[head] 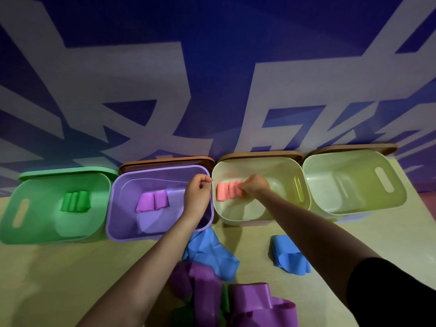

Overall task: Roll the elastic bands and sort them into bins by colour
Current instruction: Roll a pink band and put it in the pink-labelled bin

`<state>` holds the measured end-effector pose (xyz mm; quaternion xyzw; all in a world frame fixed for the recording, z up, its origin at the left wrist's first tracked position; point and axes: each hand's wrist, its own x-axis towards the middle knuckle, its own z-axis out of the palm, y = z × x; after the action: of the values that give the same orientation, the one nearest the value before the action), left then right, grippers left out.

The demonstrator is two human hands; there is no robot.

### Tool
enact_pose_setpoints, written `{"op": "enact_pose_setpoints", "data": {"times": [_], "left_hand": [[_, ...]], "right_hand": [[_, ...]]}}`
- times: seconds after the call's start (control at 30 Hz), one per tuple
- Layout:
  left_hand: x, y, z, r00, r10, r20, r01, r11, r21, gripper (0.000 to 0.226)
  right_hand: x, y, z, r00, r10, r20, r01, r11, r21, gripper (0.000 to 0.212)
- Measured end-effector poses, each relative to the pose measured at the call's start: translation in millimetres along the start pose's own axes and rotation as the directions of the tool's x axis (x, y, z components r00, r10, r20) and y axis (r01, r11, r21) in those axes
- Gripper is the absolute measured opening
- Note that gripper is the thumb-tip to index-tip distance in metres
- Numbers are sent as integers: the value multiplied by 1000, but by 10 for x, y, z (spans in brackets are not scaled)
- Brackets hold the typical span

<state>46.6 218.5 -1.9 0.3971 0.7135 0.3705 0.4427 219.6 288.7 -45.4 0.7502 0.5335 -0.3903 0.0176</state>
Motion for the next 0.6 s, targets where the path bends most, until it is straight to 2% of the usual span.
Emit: {"op": "enact_pose_setpoints", "data": {"times": [0.13, 0.33, 0.47, 0.6], "left_hand": [[-17, 21, -1, 1000, 7, 1, -7, 1000, 5, 30], [-119, 59, -50, 1000, 23, 0, -23, 1000, 17, 32], [-186, 16, -88, 1000, 13, -6, -12, 998, 62, 31], [-236, 40, -81, 1000, 24, -1, -24, 997, 70, 30]], "right_hand": [[-19, -3, -74, 999, -29, 35, 30, 999, -32, 36], [-83, 79, -67, 1000, -17, -24, 17, 1000, -11, 25], [-145, 68, -81, 1000, -17, -7, 16, 999, -29, 21], [-152, 77, -128, 999, -40, 0, 40, 998, 39, 22]]}}
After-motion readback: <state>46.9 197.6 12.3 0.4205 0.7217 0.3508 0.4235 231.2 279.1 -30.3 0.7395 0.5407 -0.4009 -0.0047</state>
